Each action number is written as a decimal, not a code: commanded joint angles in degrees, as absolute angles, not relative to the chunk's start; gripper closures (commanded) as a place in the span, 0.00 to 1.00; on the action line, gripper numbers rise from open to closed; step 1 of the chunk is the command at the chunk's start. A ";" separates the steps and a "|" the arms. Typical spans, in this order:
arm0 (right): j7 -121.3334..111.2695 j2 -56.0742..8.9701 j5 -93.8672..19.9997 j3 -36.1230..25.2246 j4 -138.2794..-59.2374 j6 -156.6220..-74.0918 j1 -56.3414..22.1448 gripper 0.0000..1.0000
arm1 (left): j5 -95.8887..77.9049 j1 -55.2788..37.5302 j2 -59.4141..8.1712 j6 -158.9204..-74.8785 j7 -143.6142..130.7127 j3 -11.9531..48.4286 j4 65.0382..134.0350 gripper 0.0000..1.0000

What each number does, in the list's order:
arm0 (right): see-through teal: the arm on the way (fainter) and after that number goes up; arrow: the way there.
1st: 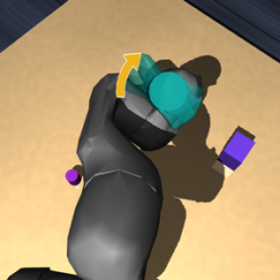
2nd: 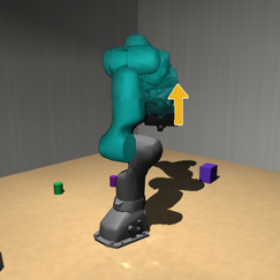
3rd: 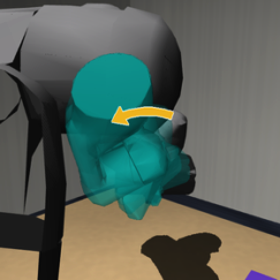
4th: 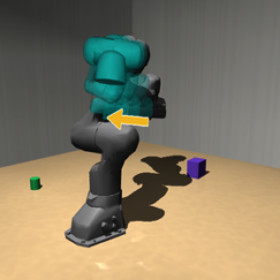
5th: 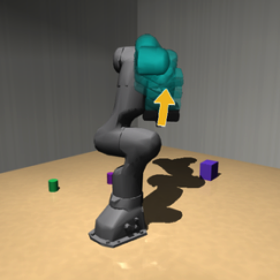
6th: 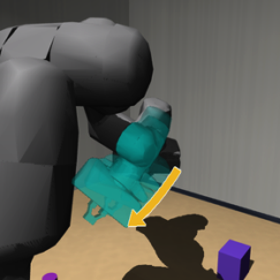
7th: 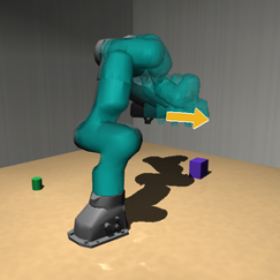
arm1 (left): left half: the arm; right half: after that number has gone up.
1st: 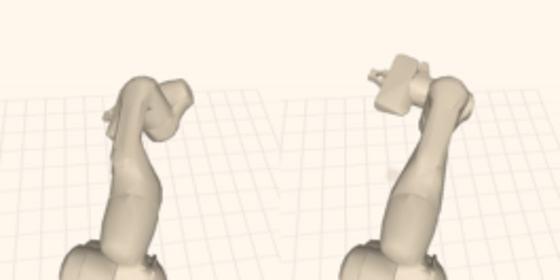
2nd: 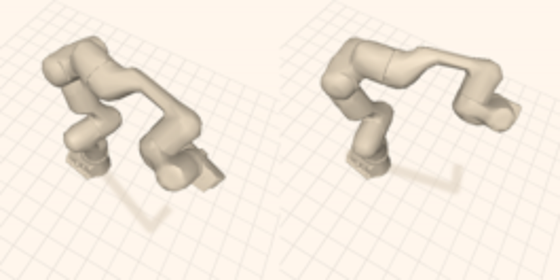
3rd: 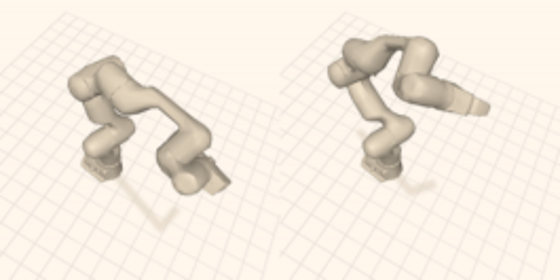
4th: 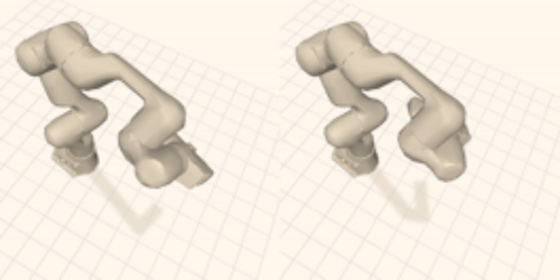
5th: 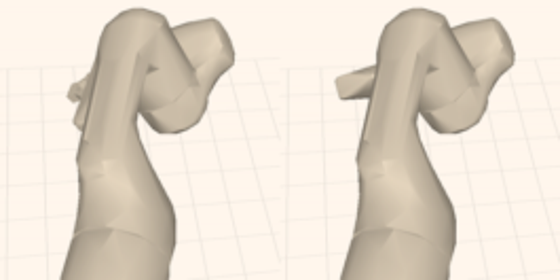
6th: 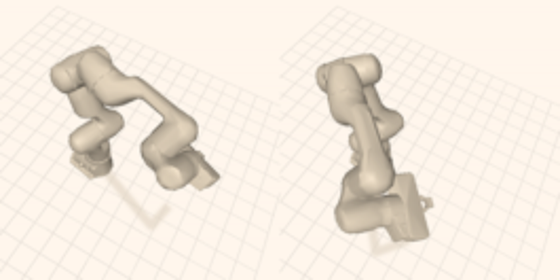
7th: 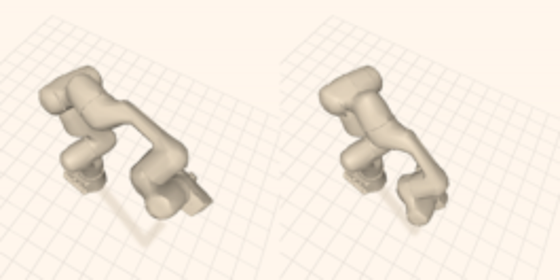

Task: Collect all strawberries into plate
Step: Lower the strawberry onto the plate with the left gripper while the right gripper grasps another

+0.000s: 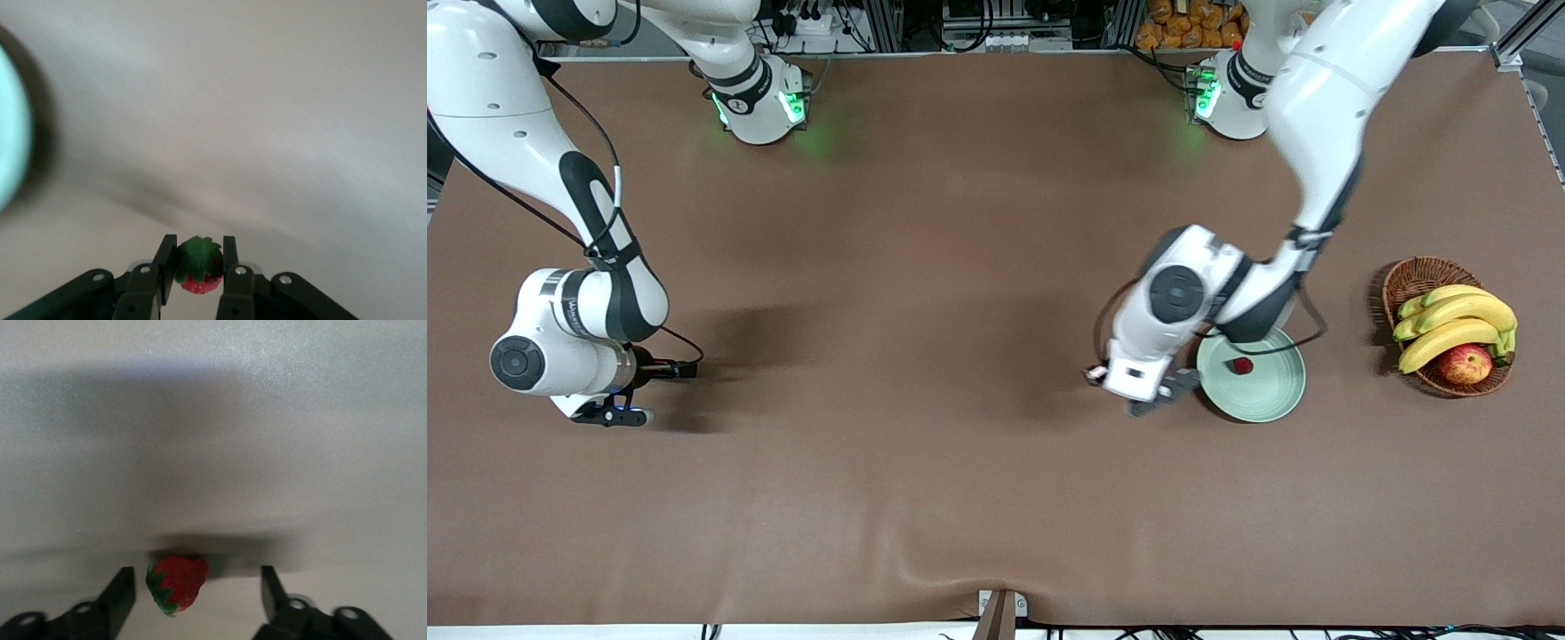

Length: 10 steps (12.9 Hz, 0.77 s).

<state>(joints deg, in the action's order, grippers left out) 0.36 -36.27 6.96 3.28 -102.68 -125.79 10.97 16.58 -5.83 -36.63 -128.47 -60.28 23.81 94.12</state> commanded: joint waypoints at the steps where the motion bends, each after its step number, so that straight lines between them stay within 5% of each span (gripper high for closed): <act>1: -0.09 -36.03 8.53 4.31 -103.10 -126.30 11.87 0.39 | 17.67 -0.11 -33.31 -123.33 -50.75 24.52 95.71 1.00; 5: 0.00 -36.12 8.35 4.39 -102.92 -126.39 11.60 0.75 | 17.67 7.36 -34.01 -122.96 -38.62 24.35 97.03 1.00; 8: 0.52 -35.60 7.73 4.57 -101.08 -126.30 11.43 0.86 | 17.75 13.43 -35.85 -123.57 -29.12 24.35 97.12 1.00; 10: 1.14 -34.02 7.47 5.10 -98.97 -125.86 8.72 0.91 | 17.75 14.50 -36.56 -123.84 -27.69 24.35 97.12 0.82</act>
<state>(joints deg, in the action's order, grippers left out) 0.30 -36.09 7.00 4.26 -100.77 -126.80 10.72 16.60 13.70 -36.12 -123.48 -28.74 23.59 96.81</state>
